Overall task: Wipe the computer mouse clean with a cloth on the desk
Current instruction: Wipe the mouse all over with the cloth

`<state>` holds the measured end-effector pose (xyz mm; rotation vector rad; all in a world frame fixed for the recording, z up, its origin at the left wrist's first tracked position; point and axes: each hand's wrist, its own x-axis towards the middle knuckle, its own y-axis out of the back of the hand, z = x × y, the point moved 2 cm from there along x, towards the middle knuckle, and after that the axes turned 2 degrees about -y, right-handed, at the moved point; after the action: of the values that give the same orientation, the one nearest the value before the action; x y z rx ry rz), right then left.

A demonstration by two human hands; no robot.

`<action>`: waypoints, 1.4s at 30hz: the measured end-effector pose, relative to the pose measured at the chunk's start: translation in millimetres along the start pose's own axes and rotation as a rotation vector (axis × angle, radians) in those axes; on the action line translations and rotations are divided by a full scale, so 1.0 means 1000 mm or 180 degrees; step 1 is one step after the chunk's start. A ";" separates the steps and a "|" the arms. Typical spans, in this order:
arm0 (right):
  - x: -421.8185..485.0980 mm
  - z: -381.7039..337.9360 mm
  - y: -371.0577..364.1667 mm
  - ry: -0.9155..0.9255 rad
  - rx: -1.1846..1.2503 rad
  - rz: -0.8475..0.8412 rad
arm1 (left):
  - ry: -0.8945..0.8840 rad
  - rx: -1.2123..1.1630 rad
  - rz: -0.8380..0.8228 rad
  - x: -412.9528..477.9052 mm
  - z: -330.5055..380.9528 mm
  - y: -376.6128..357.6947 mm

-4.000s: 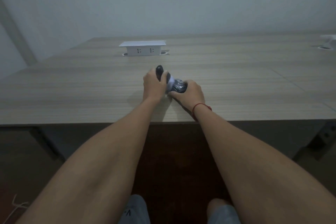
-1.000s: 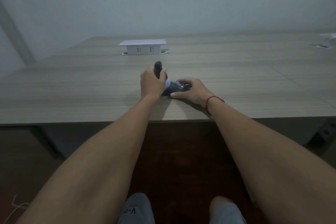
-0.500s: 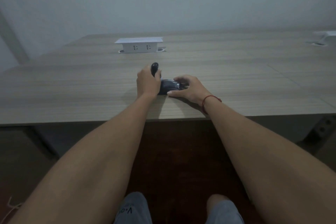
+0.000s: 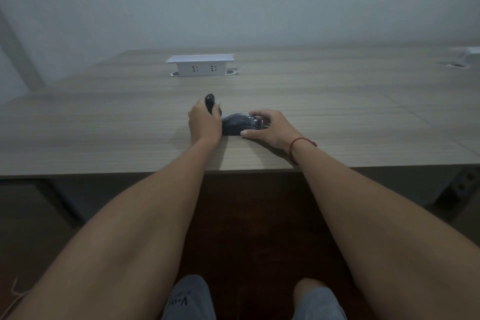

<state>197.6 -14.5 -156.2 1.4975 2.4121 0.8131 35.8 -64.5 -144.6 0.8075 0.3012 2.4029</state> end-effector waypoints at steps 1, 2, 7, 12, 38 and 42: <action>0.000 -0.001 0.000 0.0009 -0.0045 0.0021 | 0.0005 0.0008 0.0000 0.000 -0.002 0.000; 0.000 0.000 -0.001 -0.0002 -0.0078 0.0049 | -0.0004 0.0010 -0.0021 0.000 -0.002 0.001; 0.003 -0.002 -0.001 -0.0194 -0.0242 0.0219 | -0.0065 -0.0055 -0.0029 -0.003 -0.002 0.006; 0.004 -0.006 0.001 -0.0544 -0.0087 0.0129 | -0.0207 -0.0030 -0.0132 -0.007 -0.002 0.006; 0.013 -0.007 -0.013 -0.0446 -0.0110 0.0643 | -0.0391 -0.0027 -0.0281 0.009 -0.016 0.012; 0.015 -0.003 -0.013 -0.0415 -0.0067 0.0566 | -0.0418 -0.0329 -0.0189 0.009 0.002 0.020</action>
<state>179.3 -6.8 -158.9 1.7188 2.1952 0.7463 22.2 -74.9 -130.7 0.8914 0.1456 2.2780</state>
